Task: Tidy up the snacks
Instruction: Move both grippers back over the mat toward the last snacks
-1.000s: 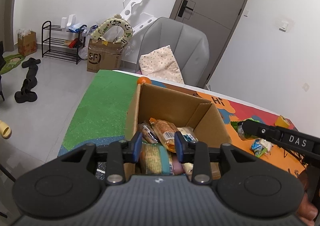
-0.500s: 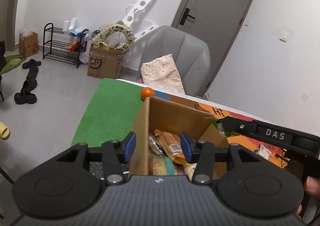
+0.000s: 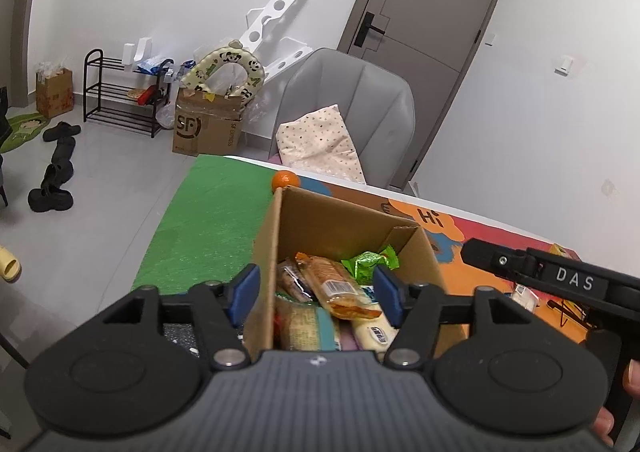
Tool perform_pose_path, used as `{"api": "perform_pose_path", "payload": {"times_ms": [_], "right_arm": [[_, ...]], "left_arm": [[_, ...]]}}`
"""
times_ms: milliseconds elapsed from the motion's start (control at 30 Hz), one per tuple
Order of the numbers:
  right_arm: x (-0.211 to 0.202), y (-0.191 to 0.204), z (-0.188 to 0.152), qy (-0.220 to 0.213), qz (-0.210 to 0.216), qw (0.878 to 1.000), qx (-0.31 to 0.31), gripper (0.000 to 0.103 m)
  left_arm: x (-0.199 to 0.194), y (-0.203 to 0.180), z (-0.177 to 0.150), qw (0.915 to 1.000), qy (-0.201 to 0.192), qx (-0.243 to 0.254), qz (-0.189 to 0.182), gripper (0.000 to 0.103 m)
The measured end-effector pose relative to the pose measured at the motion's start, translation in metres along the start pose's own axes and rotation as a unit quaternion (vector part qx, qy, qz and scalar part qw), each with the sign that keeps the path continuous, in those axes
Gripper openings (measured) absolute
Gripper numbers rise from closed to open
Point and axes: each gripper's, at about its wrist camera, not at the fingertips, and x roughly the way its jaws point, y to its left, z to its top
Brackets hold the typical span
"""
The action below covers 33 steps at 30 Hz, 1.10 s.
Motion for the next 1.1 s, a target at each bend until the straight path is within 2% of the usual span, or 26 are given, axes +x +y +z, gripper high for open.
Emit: {"api": "perform_pose_path", "payload": {"times_ms": [233, 400, 833, 1100], "right_arm": [[-0.018, -0.027, -0.010, -0.002, -0.016, 1.000, 0.021, 0.064], [-0.034, -0.048, -0.018, -0.007, -0.030, 0.999, 0.030, 0.079], [-0.072, -0.108, -0.033, -0.022, -0.061, 0.995, 0.072, 0.096], [-0.089, -0.140, -0.040, -0.026, -0.073, 0.992, 0.095, 0.101]], "left_arm": [[-0.004, -0.019, -0.005, 0.9999, -0.003, 0.015, 0.001, 0.077], [-0.004, -0.038, -0.010, 0.9995, -0.001, 0.030, -0.006, 0.084], [0.007, -0.102, -0.029, 0.9967, 0.025, 0.071, -0.031, 0.089], [0.014, -0.136, -0.041, 0.9944, 0.037, 0.090, -0.042, 0.091]]}}
